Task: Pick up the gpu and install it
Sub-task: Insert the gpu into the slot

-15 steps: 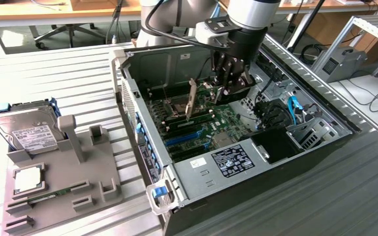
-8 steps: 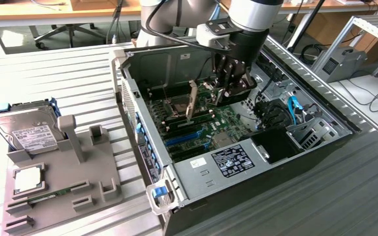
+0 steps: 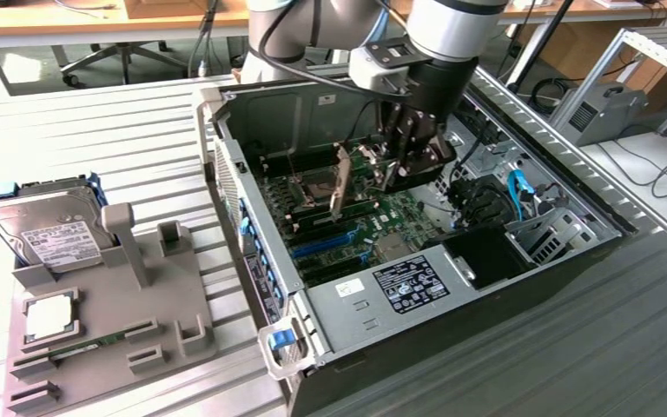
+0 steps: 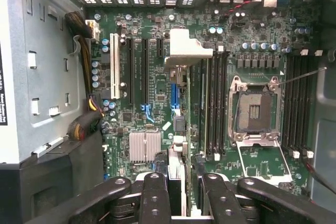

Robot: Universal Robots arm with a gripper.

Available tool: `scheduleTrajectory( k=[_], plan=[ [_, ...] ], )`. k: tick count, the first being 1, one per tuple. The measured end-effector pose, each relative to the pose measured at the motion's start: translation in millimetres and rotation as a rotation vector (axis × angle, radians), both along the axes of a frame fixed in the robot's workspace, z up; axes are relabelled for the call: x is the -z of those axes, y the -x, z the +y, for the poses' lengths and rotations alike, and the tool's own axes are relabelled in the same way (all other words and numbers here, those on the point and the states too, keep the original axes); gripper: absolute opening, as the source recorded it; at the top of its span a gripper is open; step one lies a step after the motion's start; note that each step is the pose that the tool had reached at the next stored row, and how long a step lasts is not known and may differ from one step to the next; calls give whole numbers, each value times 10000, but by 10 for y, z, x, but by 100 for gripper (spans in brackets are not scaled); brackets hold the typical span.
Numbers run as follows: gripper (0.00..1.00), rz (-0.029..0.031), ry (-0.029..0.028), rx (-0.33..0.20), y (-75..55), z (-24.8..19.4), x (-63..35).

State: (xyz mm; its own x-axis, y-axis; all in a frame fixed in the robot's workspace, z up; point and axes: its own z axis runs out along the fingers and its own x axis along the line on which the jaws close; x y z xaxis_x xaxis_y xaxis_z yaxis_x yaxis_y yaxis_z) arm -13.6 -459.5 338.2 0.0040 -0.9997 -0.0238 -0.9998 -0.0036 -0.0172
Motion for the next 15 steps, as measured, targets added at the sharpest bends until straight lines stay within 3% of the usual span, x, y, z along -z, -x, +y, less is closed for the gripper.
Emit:
scheduleTrajectory(
  k=[15],
  plan=[
    [29,0,-1,0,4,-77,34]
  ],
)
